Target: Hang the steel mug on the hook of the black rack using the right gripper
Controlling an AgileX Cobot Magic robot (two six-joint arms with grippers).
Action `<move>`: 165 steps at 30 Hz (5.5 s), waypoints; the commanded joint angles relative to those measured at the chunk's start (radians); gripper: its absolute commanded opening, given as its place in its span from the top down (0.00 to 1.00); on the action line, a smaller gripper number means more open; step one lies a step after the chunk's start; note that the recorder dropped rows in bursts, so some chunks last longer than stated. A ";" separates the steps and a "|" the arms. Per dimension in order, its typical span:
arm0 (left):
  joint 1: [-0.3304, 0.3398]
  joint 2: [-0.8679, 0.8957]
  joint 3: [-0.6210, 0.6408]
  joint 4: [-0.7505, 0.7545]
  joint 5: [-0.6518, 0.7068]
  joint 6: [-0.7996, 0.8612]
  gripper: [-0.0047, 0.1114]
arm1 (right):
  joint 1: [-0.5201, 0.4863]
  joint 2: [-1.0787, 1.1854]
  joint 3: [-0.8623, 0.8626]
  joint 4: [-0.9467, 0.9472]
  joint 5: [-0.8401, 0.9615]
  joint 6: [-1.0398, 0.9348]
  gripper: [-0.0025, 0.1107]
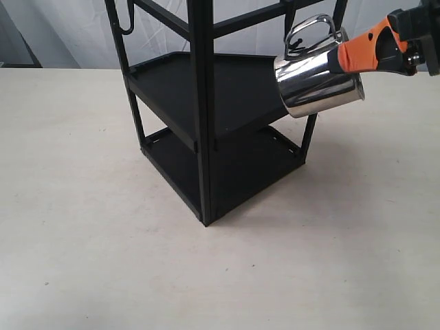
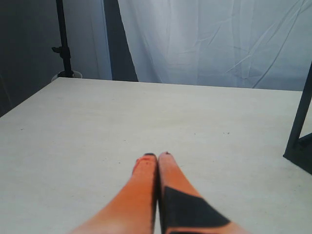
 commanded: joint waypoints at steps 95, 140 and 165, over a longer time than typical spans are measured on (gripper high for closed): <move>0.003 -0.003 0.001 0.048 -0.003 -0.001 0.95 | -0.005 0.016 -0.091 0.018 0.000 -0.028 0.67; 0.003 -0.003 0.001 0.139 -0.005 -0.001 0.95 | -0.004 -0.901 0.296 -0.576 -0.665 0.609 0.99; 0.003 -0.003 0.001 0.139 -0.005 -0.001 0.95 | -0.004 -1.089 0.980 -0.854 -1.119 0.850 0.99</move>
